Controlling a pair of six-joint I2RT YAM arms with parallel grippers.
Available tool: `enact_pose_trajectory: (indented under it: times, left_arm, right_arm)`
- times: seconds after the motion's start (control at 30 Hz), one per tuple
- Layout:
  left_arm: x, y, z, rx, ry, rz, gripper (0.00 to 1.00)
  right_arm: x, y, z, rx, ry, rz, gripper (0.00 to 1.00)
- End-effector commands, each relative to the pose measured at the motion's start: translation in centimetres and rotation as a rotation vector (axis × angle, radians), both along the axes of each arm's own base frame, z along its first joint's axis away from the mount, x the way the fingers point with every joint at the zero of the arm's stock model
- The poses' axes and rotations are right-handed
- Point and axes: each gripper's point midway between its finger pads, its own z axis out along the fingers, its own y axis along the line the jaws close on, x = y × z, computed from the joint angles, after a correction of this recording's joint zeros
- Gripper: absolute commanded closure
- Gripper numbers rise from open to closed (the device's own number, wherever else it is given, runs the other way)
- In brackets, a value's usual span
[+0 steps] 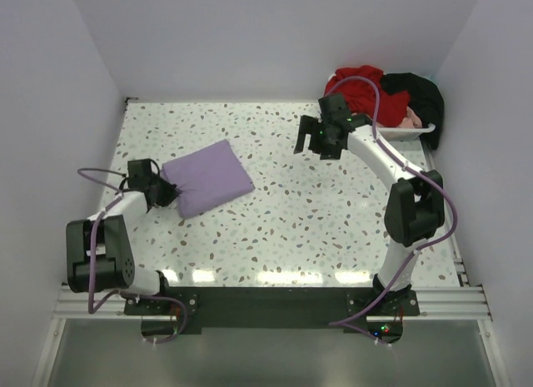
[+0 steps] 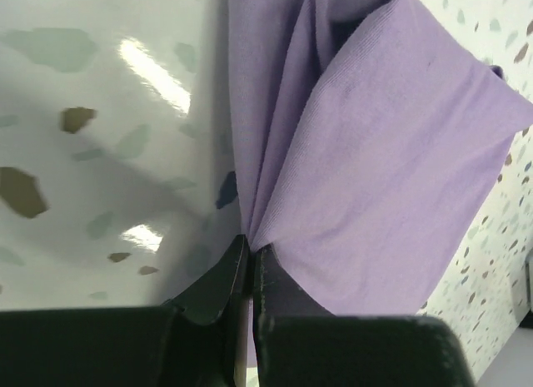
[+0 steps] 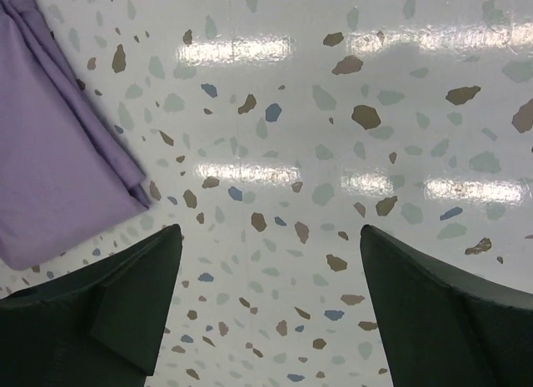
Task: Fold and stack the t-shirts
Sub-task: Neatly place the folded tshirt to the corner
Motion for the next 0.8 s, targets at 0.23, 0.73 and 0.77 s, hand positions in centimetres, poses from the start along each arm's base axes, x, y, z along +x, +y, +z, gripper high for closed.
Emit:
enact_pose_trajectory:
  times: [0.23, 0.73, 0.77]
  left_arm:
    - [-1.0, 8.0, 2.0, 0.091, -0.049, 0.201, 1.00]
    - [-3.5, 15.6, 2.4, 0.206, -0.025, 0.328, 1.00]
    - [-3.0, 16.3, 3.3, 0.228, -0.042, 0.321, 1.00]
  right_arm:
    - [0.7, 1.0, 2.0, 0.058, -0.045, 0.018, 0.10]
    - [0.6, 1.3, 1.6, 0.066, -0.035, 0.018, 0.10]
    - [0.6, 1.3, 1.6, 0.066, -0.036, 0.018, 0.10]
